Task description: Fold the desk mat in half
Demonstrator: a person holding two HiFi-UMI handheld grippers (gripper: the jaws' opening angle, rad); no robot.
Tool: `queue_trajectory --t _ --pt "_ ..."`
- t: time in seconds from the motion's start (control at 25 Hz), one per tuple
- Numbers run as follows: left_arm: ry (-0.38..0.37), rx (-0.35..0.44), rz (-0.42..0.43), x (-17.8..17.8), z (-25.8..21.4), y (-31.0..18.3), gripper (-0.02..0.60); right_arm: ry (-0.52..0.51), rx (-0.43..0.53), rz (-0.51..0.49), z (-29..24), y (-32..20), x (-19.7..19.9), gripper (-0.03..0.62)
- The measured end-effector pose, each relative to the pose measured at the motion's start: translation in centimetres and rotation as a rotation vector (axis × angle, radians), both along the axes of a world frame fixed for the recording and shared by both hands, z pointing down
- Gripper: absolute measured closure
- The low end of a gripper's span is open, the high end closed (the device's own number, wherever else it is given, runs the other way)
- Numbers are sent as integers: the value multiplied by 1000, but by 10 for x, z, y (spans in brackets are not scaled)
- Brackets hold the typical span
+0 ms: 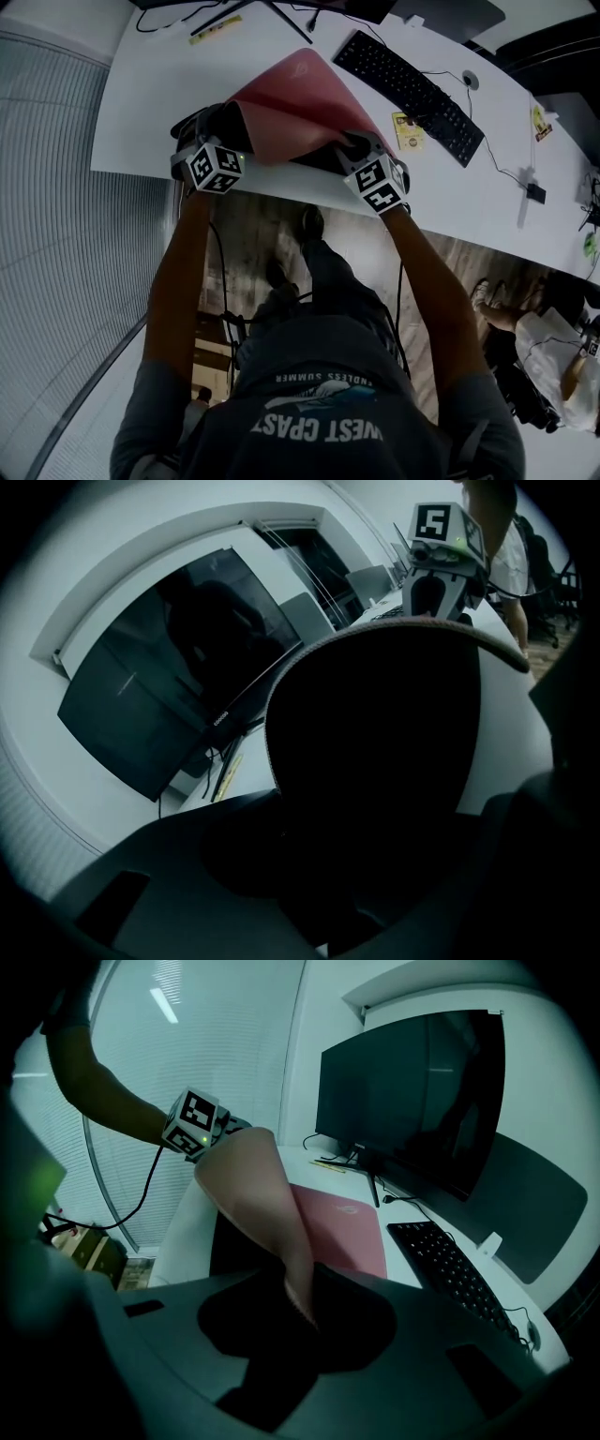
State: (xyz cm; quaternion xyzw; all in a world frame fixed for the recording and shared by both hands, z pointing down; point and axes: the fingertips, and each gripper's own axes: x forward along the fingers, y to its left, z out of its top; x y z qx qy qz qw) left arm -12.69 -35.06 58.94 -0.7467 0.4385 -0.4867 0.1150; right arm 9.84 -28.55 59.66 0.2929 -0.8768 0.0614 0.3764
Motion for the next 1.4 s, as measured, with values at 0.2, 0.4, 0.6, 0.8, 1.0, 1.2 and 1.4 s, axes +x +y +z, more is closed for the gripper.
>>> queue_trajectory --t 0.2,0.4,0.6,0.8,1.0,1.2,1.4 --pt "0 -77 -14 3 26 -9 483 -13 -29 13 12 -9 4 450" --pt "14 -73 -8 7 34 -15 482 1 -53 27 23 -13 8 418" --pt "68 -35 -51 4 29 -24 444 14 -62 98 31 -24 17 343" --pt "111 38 -86 1 9 -30 400 16 -75 147 24 -35 26 338" --pt "141 103 -96 -1 -18 -33 400 15 -45 161 10 -37 33 338" --pt "179 163 -106 -16 -56 -20 400 0 -11 186 -14 -32 34 341" --pt "215 221 -114 -35 -94 -1 402 -31 48 205 -46 -30 33 366"
